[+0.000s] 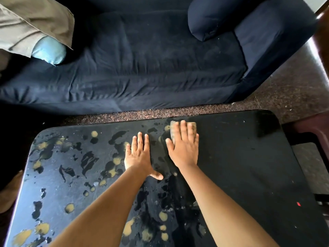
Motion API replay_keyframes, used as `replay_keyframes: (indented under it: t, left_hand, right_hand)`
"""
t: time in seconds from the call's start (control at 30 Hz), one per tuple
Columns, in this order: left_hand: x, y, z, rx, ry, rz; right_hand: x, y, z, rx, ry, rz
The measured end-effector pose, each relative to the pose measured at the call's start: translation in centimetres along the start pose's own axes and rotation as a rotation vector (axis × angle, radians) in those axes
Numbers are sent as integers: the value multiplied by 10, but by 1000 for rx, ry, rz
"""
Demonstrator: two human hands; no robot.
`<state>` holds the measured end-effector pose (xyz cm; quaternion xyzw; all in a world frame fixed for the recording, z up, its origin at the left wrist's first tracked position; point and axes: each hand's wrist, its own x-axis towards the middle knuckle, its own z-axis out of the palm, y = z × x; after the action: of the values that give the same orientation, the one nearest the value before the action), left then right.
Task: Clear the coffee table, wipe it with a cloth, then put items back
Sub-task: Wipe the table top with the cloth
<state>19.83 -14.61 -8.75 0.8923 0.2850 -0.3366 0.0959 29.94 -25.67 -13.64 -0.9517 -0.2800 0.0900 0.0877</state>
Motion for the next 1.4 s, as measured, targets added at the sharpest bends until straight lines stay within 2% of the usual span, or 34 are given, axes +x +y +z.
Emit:
replay_keyframes:
  t: [0.07,0.1,0.13,0.17,0.27,0.33,0.4,0.47,0.5,0.53,0.57,0.67,0.73,0.8,0.9,0.97,1.0,1.13,1.2,1.27,1.4]
  left_hand:
    - [0,-1,0,-7,5,7]
    - [1,-2,0,-12,7,12]
    - [1,-2,0,-20,3,16]
    - [1,-2,0,-25,-1,20]
    - [2,-3,-2,-24,4,28]
    - [3,-4,-1,-19,10,36]
    - [2,-5,1,-21,19,47]
    - [2,-7,1,-27,35,59]
    - [2,-8,-2,-27,47,67]
    - [3,-9,-5,-25,55,74]
    - [4,-10,-9,-13,67,80]
    - [6,-11,-18,54,87,75]
    - [9,-10,-19,62,65,50]
    - [11,-9,-17,46,37,28]
    - [12,-8,-18,42,15,14]
    - [13,-7,-19,40,5,13]
    - [13,-7,-20,41,2,12]
    - [14,-6,-20,43,20,5]
    - [14,-5,-19,37,34,6]
    - [13,-6,-17,31,38,-1]
    - [11,-7,-16,2,39,-28]
  right_hand:
    - [-8,11,-4,-62,-70,-308]
    - [-9,21,-6,-91,-95,-404]
    - [-7,32,-9,-115,-102,-424]
    - [-4,40,-10,-125,-90,-361]
    - [13,33,-11,-54,-7,35]
    - [20,8,-7,7,-2,136]
    - [16,-8,-3,14,-12,-54]
    - [7,0,-3,-46,-62,-337]
    - [4,11,-5,-76,-74,-406]
    - [5,23,-7,-94,-72,-399]
    - [9,34,-7,-104,-60,-316]
    - [34,37,-12,-60,-10,33]
    - [49,22,-12,-23,7,108]
    - [51,7,-10,-15,16,-3]
    - [32,7,-6,-53,-44,-360]
    - [26,26,-8,-81,-66,-432]
    - [27,37,-9,-91,-56,-377]
    - [50,41,-14,-52,16,78]
    - [55,20,-12,-20,26,135]
    - [48,-5,-6,-8,28,-9]
    - [24,-7,0,-58,-66,-494]
